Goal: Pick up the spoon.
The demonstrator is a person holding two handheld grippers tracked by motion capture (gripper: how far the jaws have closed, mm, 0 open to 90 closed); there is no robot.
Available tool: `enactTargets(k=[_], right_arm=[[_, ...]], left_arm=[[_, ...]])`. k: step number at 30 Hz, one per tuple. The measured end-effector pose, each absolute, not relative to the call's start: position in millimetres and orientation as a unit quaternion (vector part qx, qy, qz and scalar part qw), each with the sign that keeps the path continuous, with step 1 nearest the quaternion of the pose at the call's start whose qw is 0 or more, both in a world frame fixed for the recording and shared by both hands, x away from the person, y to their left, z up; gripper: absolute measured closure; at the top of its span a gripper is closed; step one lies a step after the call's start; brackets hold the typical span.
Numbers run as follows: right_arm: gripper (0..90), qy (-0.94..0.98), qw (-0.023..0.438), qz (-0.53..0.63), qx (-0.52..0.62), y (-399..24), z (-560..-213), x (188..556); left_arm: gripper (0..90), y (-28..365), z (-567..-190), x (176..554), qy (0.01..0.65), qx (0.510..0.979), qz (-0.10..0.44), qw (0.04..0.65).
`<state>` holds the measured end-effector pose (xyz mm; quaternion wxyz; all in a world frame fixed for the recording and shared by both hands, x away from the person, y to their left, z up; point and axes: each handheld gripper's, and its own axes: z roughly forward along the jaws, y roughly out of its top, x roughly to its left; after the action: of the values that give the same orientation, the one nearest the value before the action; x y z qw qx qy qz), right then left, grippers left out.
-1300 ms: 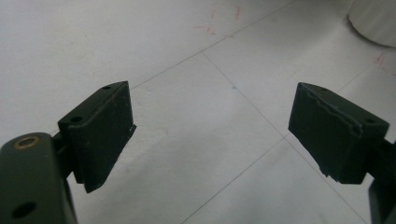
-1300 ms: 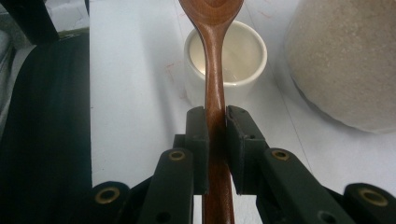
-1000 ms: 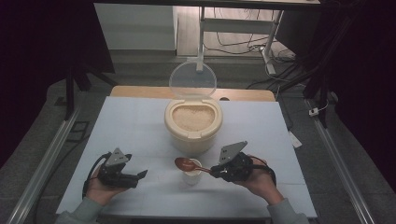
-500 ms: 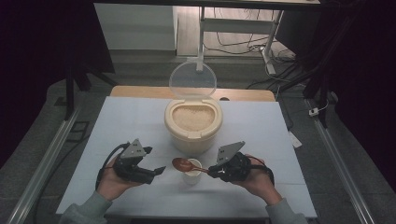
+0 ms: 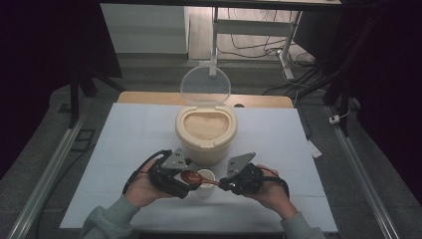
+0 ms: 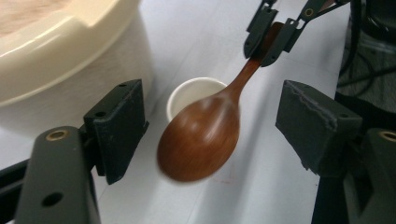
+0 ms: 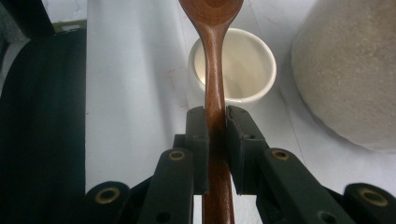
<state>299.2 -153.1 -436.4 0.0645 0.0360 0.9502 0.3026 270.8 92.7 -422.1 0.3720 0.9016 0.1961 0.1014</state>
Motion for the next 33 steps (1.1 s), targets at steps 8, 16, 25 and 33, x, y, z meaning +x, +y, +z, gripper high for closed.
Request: enactTargets(k=[8, 16, 25, 33], right_arm=[[78.7, 0.95, 0.071, 0.302, 0.022, -147, -436, 295], [78.7, 0.95, 0.076, 0.303, 0.005, -141, -437, 292], [78.7, 0.949, 0.087, 0.302, -0.012, -137, -437, 288], [78.7, 0.949, 0.099, 0.298, -0.031, -135, -434, 284]], left_arm=[[33.5, 76, -426, 277, 0.173, 0.92, 0.07, 0.344], [42.4, 67, -430, 280, 0.153, 0.933, 0.047, 0.323], [51.6, 61, -436, 284, 0.147, 0.942, 0.028, 0.299], [59.7, 57, -441, 285, 0.139, 0.95, 0.025, 0.277]])
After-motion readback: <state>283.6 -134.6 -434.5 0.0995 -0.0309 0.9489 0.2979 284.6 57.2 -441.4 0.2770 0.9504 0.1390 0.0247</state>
